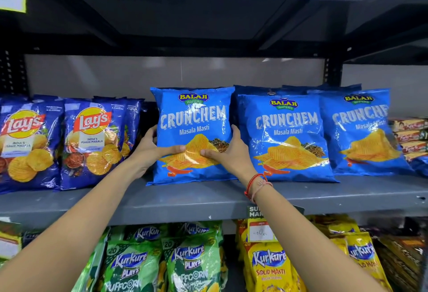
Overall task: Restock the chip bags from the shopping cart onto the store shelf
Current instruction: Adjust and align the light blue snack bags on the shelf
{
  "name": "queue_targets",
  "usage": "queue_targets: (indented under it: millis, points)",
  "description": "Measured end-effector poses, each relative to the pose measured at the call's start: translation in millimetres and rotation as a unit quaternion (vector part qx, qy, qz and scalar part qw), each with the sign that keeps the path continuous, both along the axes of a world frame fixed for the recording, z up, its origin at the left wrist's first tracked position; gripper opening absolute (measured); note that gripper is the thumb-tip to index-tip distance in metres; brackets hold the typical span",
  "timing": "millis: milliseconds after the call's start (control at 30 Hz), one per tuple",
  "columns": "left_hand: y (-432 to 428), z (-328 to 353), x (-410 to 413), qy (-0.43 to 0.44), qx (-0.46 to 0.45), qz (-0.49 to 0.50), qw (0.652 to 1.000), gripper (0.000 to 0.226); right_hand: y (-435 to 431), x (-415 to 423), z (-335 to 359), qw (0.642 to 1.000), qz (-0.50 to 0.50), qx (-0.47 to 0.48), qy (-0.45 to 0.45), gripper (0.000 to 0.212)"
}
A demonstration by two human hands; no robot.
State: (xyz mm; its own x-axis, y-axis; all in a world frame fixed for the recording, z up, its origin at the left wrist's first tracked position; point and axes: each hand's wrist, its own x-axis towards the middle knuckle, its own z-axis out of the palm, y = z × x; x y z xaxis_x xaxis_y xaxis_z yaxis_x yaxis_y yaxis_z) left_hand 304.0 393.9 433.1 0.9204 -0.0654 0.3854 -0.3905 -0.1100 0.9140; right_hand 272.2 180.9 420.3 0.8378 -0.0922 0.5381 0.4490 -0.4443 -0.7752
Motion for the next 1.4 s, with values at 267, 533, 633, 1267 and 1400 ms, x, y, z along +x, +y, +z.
queue_targets:
  millis: [267, 533, 633, 1267, 1400]
  points:
    - [-14, 2, -28, -0.186, 0.044, 0.225, 0.956, 0.108, -31, -39, 11, 0.983, -0.109, -0.029, -0.143, 0.096]
    - [-126, 7, -73, -0.377, 0.355, 0.105, 0.849, 0.066, -168, -64, 16, 0.965, -0.25, -0.047, -0.061, 0.101]
    - [-164, -4, -69, -0.264, 0.443, 0.083, 0.853, 0.089, -202, -60, 9, 0.975, -0.213, -0.028, 0.061, 0.103]
    - [-192, -14, -55, -0.069, 0.366, 0.061, 0.926, 0.066, -204, -27, -5, 0.992, 0.005, 0.097, 0.074, 0.095]
    - [-197, -17, -55, -0.082, 0.376, 0.105, 0.917, 0.067, -207, -18, -8, 0.993, 0.012, 0.102, 0.05, 0.068]
